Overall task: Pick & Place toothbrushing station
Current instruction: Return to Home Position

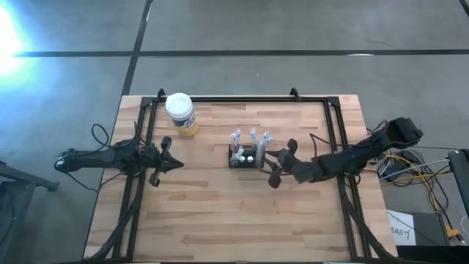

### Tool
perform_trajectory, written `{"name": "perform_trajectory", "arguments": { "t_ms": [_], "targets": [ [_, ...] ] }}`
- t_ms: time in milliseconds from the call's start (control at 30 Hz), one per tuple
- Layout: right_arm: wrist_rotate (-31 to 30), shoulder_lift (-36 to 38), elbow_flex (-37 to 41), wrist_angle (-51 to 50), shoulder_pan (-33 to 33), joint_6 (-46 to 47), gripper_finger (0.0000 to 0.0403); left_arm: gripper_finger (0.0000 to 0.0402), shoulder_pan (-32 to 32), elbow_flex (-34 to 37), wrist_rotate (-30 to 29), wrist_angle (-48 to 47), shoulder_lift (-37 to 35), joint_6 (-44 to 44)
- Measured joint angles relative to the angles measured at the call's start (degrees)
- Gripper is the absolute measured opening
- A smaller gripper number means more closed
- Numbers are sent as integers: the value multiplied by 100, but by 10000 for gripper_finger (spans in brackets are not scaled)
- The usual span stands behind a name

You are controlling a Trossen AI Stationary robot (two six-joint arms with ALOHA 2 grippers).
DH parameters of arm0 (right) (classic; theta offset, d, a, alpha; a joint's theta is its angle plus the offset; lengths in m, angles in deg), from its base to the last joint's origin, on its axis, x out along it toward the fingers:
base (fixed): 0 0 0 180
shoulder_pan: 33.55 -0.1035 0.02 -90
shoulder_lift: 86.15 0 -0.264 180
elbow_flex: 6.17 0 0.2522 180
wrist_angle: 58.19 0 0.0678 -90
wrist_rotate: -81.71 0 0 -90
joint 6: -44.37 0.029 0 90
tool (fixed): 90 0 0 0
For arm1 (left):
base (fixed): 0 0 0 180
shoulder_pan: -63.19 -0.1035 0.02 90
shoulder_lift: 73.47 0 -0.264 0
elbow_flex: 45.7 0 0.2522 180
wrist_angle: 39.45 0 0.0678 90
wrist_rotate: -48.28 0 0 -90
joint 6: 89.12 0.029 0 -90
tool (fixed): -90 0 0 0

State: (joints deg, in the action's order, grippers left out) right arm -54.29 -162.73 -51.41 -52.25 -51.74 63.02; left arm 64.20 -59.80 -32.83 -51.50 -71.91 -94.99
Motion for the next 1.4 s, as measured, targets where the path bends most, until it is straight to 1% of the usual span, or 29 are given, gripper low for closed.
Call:
{"name": "perform_trajectory", "arguments": {
  "t_ms": [67, 100, 200, 300, 433, 500, 567, 667, 733, 833, 967, 1133, 1300, 1400],
  "targets": [
    [27, 229, 0, -89, -79, -288, 136, 16, -2, -36, -1, -76, -2, 17],
    [139, 350, 0, -102, -122, -498, 138, 16, -1, -101, -2, -217, -2, 45],
    [800, 739, 51, -84, -258, -1138, 131, 11, -2, -330, 26, -687, -4, 298],
    [1638, 1062, 213, 195, -259, -1664, 106, 5, -1, -600, -69, -895, -22, 735],
    [2691, 1533, 687, 991, -101, -2008, 56, 6, -5, -703, -703, -975, -42, 1026],
    [3161, 1781, 998, 1454, 45, -2038, 32, 6, -9, -717, -960, -925, -63, 1054],
    [3464, 2014, 1382, 2025, 207, -2004, 15, 4, -17, -666, -1037, -820, -102, 1106],
    [4000, 2266, 1961, 2973, 576, -1763, 10, 3, -53, -586, -1045, -629, -157, 1205],
    [4272, 2403, 2269, 3366, 888, -1465, 9, 3, -108, -584, -1078, -461, -157, 1229],
    [4325, 2655, 2627, 3449, 1262, -1107, 9, 3, -189, -586, -1095, -426, -157, 1258],
    [4292, 3179, 3076, 3547, 1426, -1137, 8, 2, -245, -593, -1140, -423, -157, 1327],
    [4163, 3993, 3095, 2682, 1413, -1109, 8, 1, -243, -790, -1145, -437, -157, 1363],
    [4151, 4756, 3095, 2012, 1413, -1167, 8, 1, -243, -802, -1143, -264, -157, 1403],
    [4148, 5273, 3097, 1489, 1413, -1274, 8, 1, -243, -789, -1141, -315, -157, 1379]
  ]
}}
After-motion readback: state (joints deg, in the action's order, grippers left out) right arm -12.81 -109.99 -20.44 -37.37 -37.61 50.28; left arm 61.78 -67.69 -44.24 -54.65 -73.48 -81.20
